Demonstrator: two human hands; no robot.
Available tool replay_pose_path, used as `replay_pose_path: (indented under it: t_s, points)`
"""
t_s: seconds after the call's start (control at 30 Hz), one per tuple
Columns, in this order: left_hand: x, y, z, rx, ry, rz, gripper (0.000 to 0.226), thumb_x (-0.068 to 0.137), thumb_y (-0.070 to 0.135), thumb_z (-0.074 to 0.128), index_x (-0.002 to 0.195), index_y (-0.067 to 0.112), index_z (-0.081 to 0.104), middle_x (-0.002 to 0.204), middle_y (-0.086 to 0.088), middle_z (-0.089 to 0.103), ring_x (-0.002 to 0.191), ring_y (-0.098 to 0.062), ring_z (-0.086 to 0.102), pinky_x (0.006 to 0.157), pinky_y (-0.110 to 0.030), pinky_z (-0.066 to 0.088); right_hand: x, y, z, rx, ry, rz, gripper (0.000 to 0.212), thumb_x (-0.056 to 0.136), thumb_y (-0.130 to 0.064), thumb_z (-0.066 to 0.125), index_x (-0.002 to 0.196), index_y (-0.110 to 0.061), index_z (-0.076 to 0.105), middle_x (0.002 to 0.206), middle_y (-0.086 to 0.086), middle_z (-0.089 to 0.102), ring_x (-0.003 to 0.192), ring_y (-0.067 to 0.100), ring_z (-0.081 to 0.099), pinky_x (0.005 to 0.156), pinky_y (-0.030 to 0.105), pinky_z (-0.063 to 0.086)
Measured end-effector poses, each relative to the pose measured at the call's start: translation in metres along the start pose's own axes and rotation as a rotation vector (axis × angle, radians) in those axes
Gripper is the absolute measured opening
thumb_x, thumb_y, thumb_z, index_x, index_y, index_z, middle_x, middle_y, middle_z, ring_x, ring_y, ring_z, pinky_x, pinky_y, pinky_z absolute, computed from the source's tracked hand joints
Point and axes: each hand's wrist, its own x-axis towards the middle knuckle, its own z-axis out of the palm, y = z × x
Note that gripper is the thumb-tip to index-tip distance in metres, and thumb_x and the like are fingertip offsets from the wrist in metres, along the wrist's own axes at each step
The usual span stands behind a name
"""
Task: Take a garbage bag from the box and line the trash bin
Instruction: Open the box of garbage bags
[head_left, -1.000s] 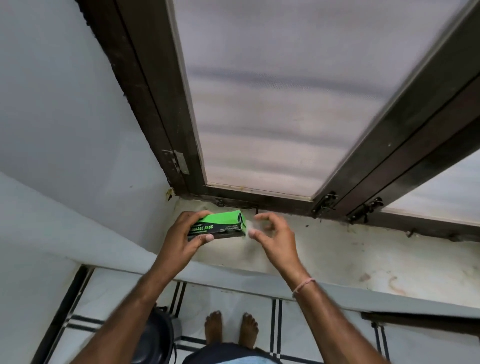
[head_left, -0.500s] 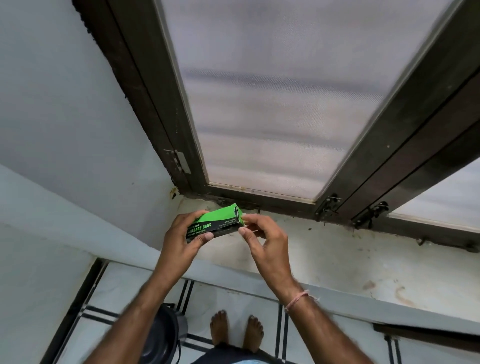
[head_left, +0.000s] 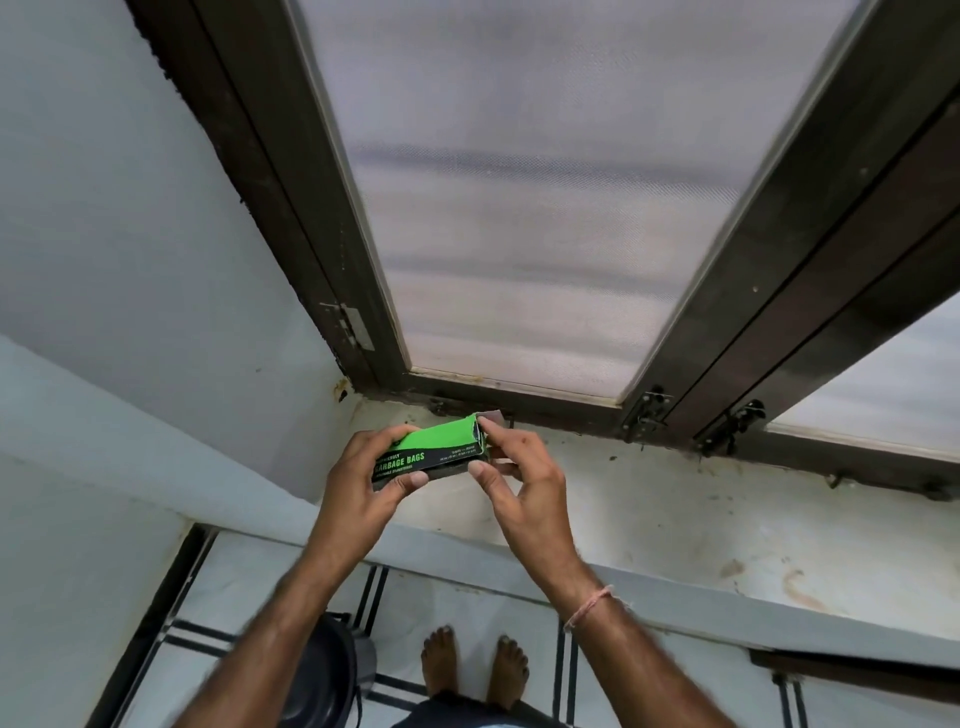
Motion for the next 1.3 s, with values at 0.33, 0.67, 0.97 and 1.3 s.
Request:
replay_pose_path:
  t_s: [0.33, 0.67, 0.97, 1.3]
  points:
    - [0.004, 0.006, -0.021, 0.057, -0.061, 0.097, 0.053, 0.084, 0.009, 0.083, 0.129, 0.031, 0.065, 0.119, 0.003, 0.059, 0.109, 0.007, 0.057, 0.081, -0.001, 0.044, 0.003, -0.007, -0.012, 0.104, -0.112, 0.079, 0.031, 0.091, -0.016, 0.078, 0.117, -0.026, 0.064, 0.119, -0.008, 0.069, 0.108, 0.008, 0.067, 0.089, 0.021, 0.058]
    - [-0.001, 0.003, -0.023, 0.078, -0.088, 0.083, 0.053, 0.086, 0.014, 0.082, 0.134, 0.027, 0.064, 0.121, 0.003, 0.059, 0.110, 0.008, 0.056, 0.084, 0.000, 0.041, -0.005, -0.003, -0.009, 0.184, -0.138, 0.154, 0.021, 0.084, -0.037, 0.080, 0.096, -0.032, 0.063, 0.111, 0.001, 0.062, 0.101, 0.025, 0.065, 0.081, 0.042, 0.061]
    - [0.007, 0.014, -0.034, 0.303, -0.098, 0.166, 0.053, 0.085, 0.023, 0.083, 0.135, 0.029, 0.064, 0.118, 0.008, 0.053, 0.110, -0.012, 0.054, 0.085, -0.009, 0.040, -0.007, -0.010, -0.008, 0.521, -0.152, 0.325, 0.032, 0.097, -0.014, 0.073, 0.127, -0.022, 0.068, 0.121, 0.002, 0.073, 0.107, 0.013, 0.071, 0.091, 0.029, 0.060]
    - [0.038, 0.092, -0.038, 0.834, -0.131, 0.495, 0.070, 0.064, 0.020, 0.097, 0.129, 0.025, 0.071, 0.128, -0.010, 0.064, 0.122, -0.031, 0.059, 0.067, -0.037, 0.056, 0.008, -0.008, -0.003, 1.085, -0.121, 0.561, 0.050, 0.095, -0.029, 0.067, 0.140, -0.009, 0.058, 0.133, 0.021, 0.067, 0.116, 0.033, 0.064, 0.101, 0.042, 0.055]
